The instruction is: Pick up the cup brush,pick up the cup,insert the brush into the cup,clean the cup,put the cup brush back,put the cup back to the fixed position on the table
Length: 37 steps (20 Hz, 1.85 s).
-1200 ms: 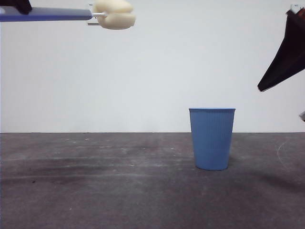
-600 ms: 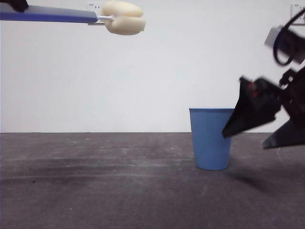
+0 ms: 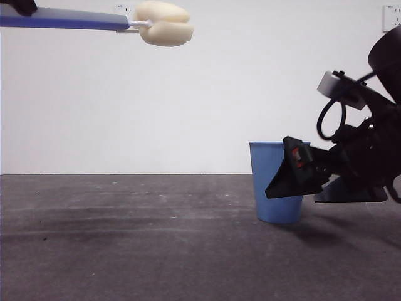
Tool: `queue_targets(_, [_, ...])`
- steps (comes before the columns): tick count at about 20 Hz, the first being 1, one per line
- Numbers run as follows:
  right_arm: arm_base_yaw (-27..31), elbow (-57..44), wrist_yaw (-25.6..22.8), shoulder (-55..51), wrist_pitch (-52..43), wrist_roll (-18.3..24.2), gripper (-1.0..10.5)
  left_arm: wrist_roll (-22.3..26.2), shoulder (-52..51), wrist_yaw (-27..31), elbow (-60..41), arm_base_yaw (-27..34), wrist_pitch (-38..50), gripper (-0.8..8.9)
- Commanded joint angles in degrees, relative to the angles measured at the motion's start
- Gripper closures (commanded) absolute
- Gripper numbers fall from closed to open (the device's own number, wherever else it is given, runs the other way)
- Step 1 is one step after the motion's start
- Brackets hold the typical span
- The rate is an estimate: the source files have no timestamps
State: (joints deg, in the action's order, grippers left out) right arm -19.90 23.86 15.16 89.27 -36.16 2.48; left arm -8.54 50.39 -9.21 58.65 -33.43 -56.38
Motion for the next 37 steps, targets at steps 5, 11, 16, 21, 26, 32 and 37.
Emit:
queue_targets(5, [-0.13,-0.52,-0.13,6.05,-10.10,0.09,3.5,0.85,-0.11,-0.17,-0.20,0.04,0.11,8.22])
queue_targets(11, [-0.33,1.16,0.61,9.16,-13.53,-0.07,3.5,0.83,-0.11,-0.20,-0.20,0.04,0.11,8.22])
queue_targets(16, [-0.50,2.54,1.01,11.78,-16.44,-1.18,4.3,0.83,-0.11,-0.15,-0.20,0.04,0.13,8.22])
queue_targets(21, [-0.50,3.82,1.01,13.05,-16.52,-1.16,7.1,0.85,-0.11,-0.17,-0.20,0.04,0.04,8.22])
queue_targets(26, [-0.55,3.82,1.51,13.05,-16.46,-1.46,9.6,0.98,-0.11,-0.11,-0.20,0.04,-0.92,8.22])
queue_targets(32, [-2.27,3.89,2.32,3.50,-3.37,-1.77,9.6,3.93,-0.11,0.24,-0.20,0.04,-2.93,8.22])
queue_targets(37, [-3.85,8.92,-4.28,-15.65,30.56,5.57,9.6,9.20,-0.04,0.46,-0.20,0.09,-3.34,8.22])
